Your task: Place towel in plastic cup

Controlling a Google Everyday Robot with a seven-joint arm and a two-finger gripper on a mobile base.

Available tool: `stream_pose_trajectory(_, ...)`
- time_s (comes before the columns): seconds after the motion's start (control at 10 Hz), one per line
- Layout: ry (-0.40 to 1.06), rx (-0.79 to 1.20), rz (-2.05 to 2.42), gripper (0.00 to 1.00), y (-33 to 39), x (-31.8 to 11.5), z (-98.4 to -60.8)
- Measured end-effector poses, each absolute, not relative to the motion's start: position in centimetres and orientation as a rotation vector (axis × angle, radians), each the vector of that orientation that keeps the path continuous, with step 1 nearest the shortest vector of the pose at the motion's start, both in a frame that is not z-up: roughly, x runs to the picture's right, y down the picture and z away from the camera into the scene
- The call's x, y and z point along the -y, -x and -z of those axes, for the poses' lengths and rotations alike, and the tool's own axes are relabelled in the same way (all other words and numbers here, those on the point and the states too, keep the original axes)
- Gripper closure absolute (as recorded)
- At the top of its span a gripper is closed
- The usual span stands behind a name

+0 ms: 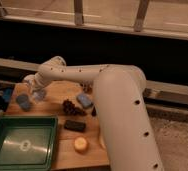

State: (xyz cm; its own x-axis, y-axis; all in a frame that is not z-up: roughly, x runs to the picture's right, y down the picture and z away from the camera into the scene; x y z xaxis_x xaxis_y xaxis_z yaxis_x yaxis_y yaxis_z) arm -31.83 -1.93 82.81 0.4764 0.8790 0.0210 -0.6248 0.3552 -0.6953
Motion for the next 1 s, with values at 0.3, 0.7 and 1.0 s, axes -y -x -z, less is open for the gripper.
stream_pose_trajectory(0.3,0.724,0.462,-0.970,1.00,33.3,1.1,-81.5)
stream_pose_trajectory(0.7,0.695,0.403,-0.919,1.00,35.7,1.3,-83.9)
stream_pose_trajectory(1.0,0.704,0.422,-0.860,1.00,38.7,1.3,-85.0)
